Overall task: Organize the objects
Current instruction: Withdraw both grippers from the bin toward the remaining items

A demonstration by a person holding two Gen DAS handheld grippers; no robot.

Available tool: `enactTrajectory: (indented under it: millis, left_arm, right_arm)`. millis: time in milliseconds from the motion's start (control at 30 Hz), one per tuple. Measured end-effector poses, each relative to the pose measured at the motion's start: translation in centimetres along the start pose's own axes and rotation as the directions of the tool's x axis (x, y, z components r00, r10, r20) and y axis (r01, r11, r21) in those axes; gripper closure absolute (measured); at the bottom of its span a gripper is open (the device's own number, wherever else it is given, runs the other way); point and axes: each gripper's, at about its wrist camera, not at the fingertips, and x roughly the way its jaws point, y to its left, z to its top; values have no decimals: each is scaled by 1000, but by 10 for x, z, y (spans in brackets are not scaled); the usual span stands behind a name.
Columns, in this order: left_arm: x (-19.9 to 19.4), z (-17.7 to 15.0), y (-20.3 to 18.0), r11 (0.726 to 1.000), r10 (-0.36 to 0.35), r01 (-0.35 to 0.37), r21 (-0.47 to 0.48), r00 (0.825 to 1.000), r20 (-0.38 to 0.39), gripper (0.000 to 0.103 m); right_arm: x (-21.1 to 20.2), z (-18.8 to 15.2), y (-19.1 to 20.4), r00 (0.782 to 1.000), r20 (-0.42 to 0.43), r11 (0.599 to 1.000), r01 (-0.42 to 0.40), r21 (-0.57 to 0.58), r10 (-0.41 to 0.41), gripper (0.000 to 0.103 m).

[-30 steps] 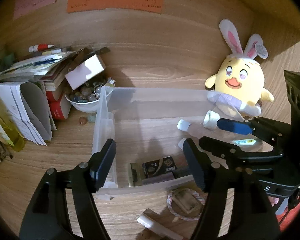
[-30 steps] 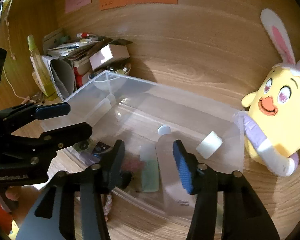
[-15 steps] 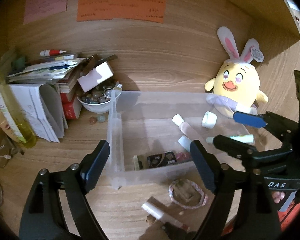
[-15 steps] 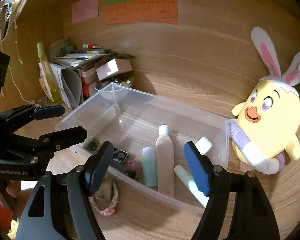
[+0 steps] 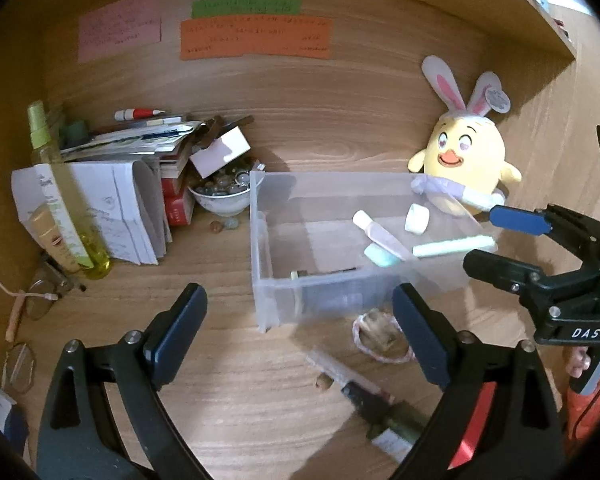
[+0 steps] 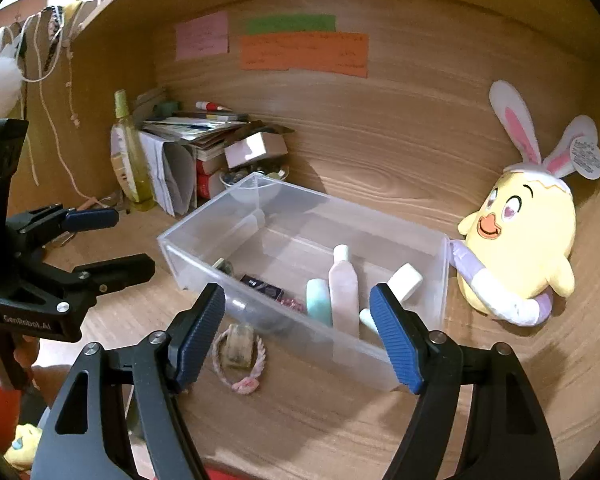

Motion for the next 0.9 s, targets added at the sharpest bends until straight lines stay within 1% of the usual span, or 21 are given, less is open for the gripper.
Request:
enactTrajectory:
  millis: [100,200,300,433,533,567,600,633,667,700,800,833,900]
  left_arm:
    - [-2,-9,-2,1000,-2,2,15,1000,-18,8]
    - [0,-22,-5,1000,-5,6,23,999,-54,8]
    - [3,-35,-8,999,-24,26,19,996,-92,8]
    - [7,-49,-16,999,-34,37,18,992,-119,8]
    - [15,-55,-24,997,-69,71,8,986,-152,8]
    - [18,-57,-27,997,-81,83,4,983,-163,8]
    - [20,-60,-30,995,-93,95,3,980,-174,8]
    - [22,-62,-33,994,-103,106,4,978,-184,8]
    - [23,-64,-34,994,-107,110,5,976,-190,8]
    - [25,-66,-36,993,-110,114,7,974,-196,8]
    - [27,-71,-40,993,-108,113,16,973,-206,8]
    - [27,-72,-40,994,-104,110,16,972,-209,8]
    - [26,-73,-39,993,-110,115,12,972,-209,8]
  right_arm:
    - [-3,-7,2,1000,1,1000,-9,4,9,26]
    - [-1,-15,6,1000,-16,1000,-17,3,17,26]
    - [7,-23,9,999,-47,1000,-16,-6,16,26]
    - [20,-32,11,995,-91,1000,-31,0,31,26]
    - [27,-35,10,993,-109,999,-43,15,44,27]
    - [29,-36,10,992,-113,999,-45,14,46,30]
    - [31,-36,11,992,-120,999,-45,10,46,37]
    - [34,-36,12,990,-130,999,-48,2,48,41]
    - [37,-37,14,989,-139,998,-55,-6,53,47]
    - [39,-37,16,987,-149,998,-62,-16,59,49]
    - [49,-38,25,982,-174,996,-77,-48,68,60]
    - [53,-38,28,980,-184,995,-83,-60,70,61]
    - [62,-38,34,976,-205,993,-89,-76,72,69]
